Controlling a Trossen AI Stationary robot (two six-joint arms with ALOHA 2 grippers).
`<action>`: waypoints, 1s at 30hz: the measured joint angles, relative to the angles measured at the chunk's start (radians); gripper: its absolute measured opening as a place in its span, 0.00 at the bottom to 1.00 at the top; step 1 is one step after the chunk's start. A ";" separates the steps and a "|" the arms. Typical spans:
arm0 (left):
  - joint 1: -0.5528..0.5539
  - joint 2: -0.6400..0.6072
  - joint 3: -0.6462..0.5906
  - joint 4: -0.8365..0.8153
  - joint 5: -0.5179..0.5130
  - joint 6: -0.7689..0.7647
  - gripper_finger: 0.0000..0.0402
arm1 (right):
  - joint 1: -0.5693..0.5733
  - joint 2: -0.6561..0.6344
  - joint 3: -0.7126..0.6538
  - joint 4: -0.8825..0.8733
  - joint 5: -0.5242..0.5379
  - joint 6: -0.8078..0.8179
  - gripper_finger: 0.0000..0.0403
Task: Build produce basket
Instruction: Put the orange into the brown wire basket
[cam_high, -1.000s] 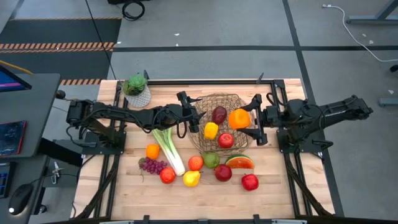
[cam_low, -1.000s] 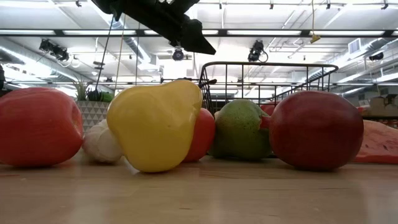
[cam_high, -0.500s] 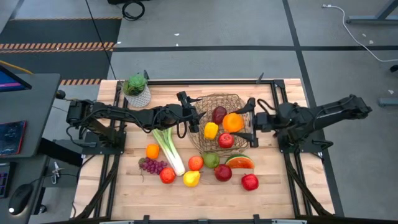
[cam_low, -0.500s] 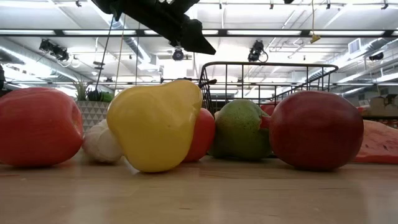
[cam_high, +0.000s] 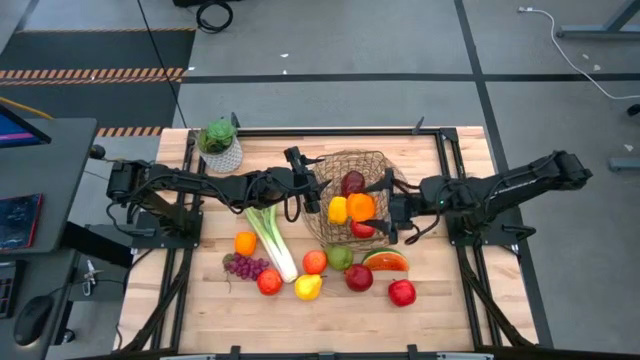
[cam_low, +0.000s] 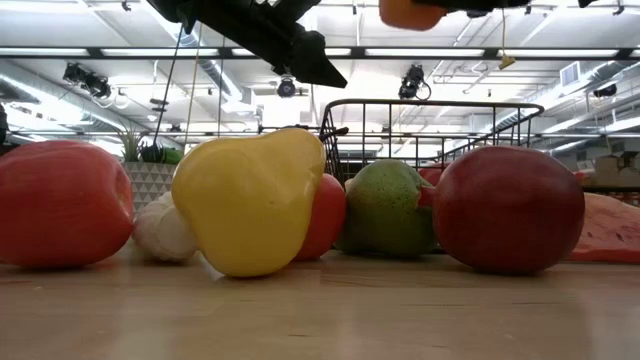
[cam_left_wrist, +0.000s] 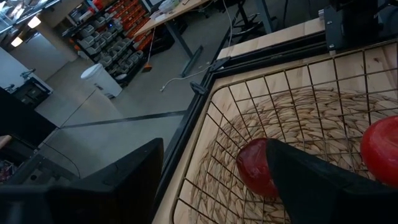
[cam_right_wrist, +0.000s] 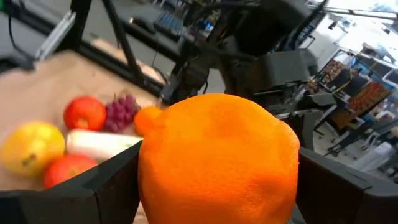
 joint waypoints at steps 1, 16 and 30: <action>0.000 0.000 0.000 0.000 0.000 0.000 0.72 | 0.000 0.005 0.000 -0.007 0.000 -0.019 0.87; 0.000 0.000 0.000 -0.004 0.000 0.000 0.72 | 0.000 0.026 0.000 -0.025 0.034 -0.076 0.87; 0.000 0.000 0.000 -0.004 0.000 0.000 0.72 | -0.015 0.026 0.000 -0.007 0.267 0.074 0.87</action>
